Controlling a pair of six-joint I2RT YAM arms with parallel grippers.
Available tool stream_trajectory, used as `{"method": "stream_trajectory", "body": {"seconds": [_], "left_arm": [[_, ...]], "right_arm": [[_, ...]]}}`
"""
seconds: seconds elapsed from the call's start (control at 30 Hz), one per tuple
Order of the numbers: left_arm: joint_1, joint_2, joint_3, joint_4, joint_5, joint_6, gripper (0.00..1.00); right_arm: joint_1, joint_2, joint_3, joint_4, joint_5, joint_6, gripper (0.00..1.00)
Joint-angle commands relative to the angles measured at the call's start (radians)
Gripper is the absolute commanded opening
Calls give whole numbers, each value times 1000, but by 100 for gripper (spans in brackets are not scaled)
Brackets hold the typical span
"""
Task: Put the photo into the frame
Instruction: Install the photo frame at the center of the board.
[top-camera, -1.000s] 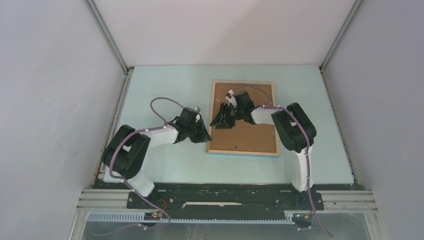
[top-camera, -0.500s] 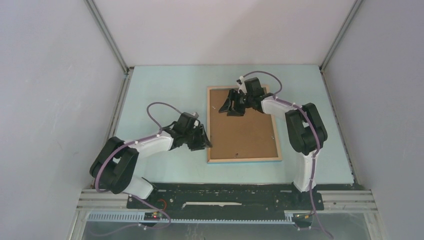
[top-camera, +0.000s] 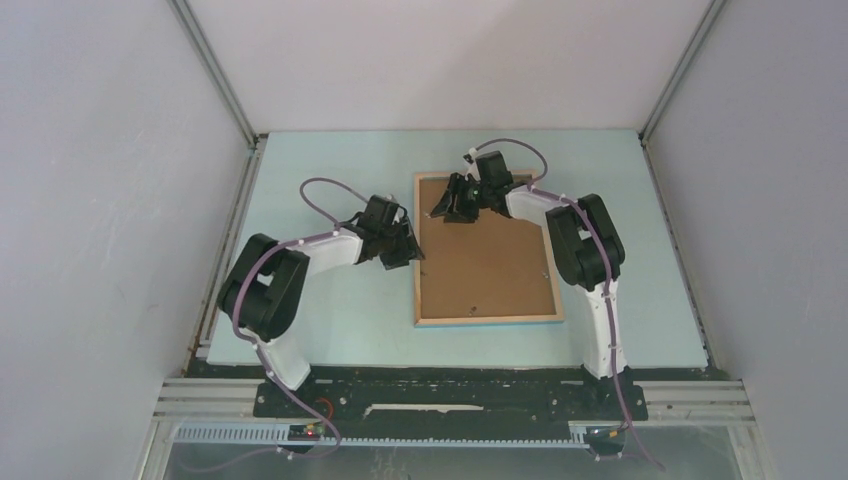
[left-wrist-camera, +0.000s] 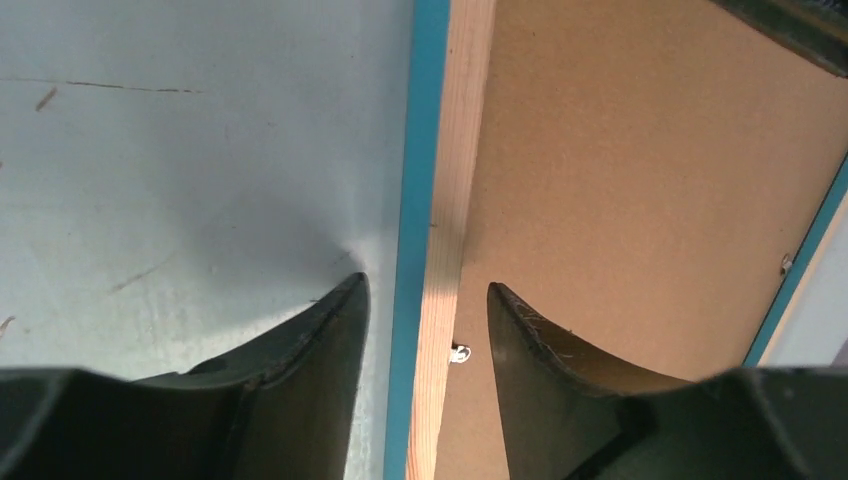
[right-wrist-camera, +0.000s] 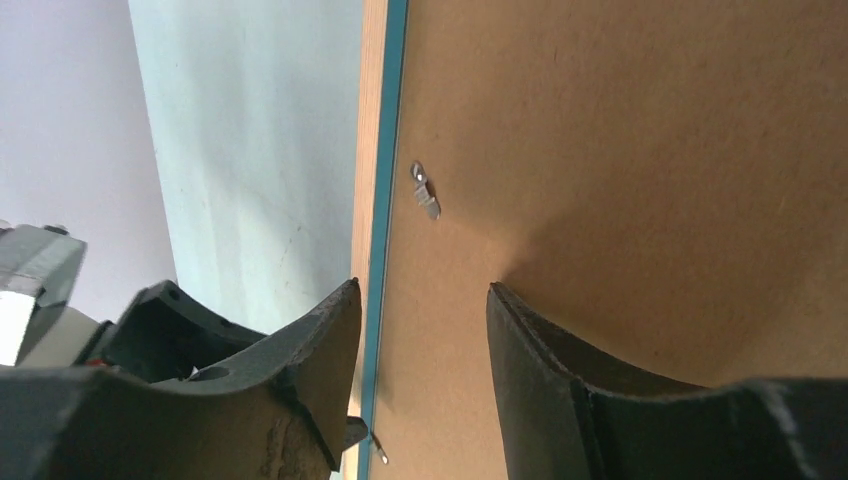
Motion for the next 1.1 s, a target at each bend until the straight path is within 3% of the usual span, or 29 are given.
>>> {"method": "stream_trajectory", "body": {"seconds": [0.0,0.17,0.37,0.47,0.63,1.07], "left_arm": [[2,39,53,37,-45,3,54],[2,59,67,38,-43,26,43],[2,72,63,52,-9,25,42],[4,90,71,46,-13,22,35],[8,106,75,52,-22,9,33],[27,129,80,61,22,14,31]], "right_arm": [[7,41,77,19,73,12,57],[9,154,208,-71,44,1,55],[44,167,247,-116,84,-18,53],[50,186,254,-126,71,-17,52],[64,182,257,-142,49,-34,51],[84,182,196,19,-36,93,49]]}}
